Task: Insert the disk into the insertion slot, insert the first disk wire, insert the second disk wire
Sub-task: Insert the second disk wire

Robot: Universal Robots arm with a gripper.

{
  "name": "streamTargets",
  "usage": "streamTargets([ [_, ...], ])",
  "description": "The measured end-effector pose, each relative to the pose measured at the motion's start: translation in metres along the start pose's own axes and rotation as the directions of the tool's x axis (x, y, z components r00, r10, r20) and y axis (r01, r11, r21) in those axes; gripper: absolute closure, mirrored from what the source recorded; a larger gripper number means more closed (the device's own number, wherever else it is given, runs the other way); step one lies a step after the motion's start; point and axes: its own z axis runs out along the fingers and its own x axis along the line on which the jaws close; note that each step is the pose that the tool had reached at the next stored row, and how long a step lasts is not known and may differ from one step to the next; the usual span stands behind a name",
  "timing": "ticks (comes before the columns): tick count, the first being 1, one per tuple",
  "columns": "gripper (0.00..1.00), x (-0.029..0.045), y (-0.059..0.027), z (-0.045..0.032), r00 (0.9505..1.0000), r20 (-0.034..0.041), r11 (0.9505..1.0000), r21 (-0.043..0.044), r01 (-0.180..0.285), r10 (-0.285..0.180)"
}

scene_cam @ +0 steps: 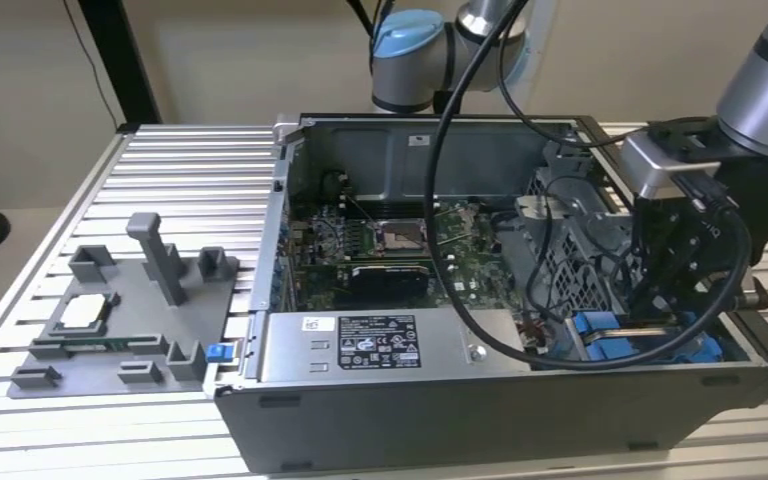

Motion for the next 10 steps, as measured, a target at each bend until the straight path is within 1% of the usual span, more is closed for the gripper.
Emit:
streamTargets([
  [2,1.00,-0.0005,-0.0002,0.0020,1.0000,-0.0028,1.0000,0.0001,0.000,0.000],
  [4,1.00,-0.0010,-0.0002,0.0018,1.0000,-0.0053,1.0000,0.0001,0.000,0.000],
  [9,1.00,-0.0012,-0.0002,0.0017,1.0000,-0.0055,1.0000,0.0002,0.000,0.000],
  [10,0.00,-0.0014,-0.0003,0.0014,1.0000,-0.0032,1.0000,0.0004,0.001,-0.001],
])
